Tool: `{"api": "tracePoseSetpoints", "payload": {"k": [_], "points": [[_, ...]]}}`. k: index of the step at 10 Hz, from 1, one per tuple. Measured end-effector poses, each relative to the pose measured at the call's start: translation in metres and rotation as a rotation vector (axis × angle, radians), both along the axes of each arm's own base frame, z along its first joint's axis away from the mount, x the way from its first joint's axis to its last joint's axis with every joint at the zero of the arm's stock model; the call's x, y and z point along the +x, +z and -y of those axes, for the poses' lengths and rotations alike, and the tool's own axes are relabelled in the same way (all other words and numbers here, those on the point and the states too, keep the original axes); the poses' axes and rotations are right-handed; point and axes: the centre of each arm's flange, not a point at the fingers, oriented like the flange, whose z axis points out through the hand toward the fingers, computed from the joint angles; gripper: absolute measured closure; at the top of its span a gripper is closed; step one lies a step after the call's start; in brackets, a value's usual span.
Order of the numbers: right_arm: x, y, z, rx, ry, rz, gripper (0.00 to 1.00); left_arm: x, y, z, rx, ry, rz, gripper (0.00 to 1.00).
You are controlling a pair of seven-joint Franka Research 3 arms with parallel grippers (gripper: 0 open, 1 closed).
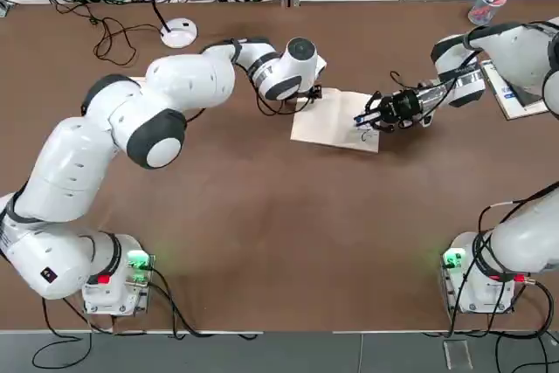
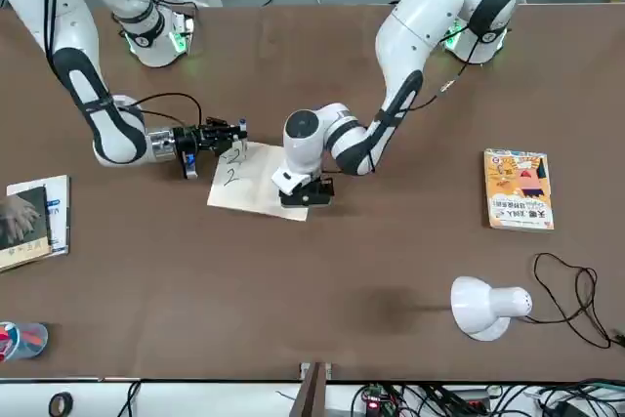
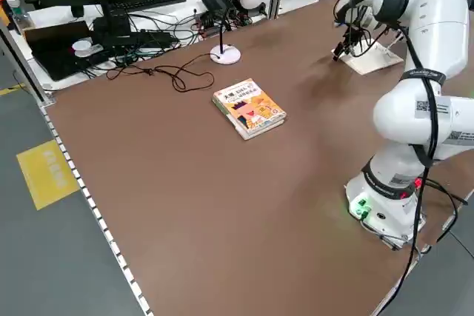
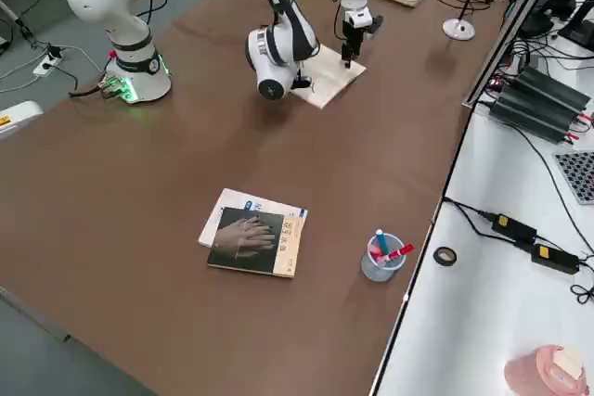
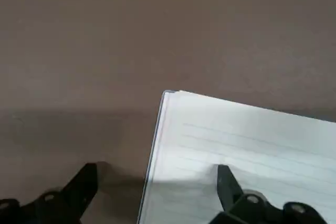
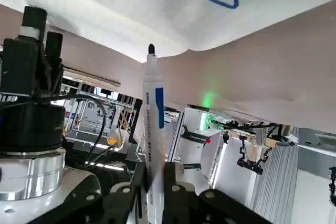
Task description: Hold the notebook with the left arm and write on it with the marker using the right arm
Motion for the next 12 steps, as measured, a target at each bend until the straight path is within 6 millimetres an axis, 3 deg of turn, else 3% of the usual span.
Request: {"api": "tracePoseSetpoints", "payload": {"k": [4,12], "points": [[-0.012,-0.01,0.008,-0.005,-0.019,-0.04,0.83,0.0,0.0,0.0,0.0,-0.002,0.0,0.0],[-0.014,-0.008,0.007,0.023,-0.044,-0.096,0.83,0.0,0.0,0.0,0.0,-0.003,0.0,0.0]]}}
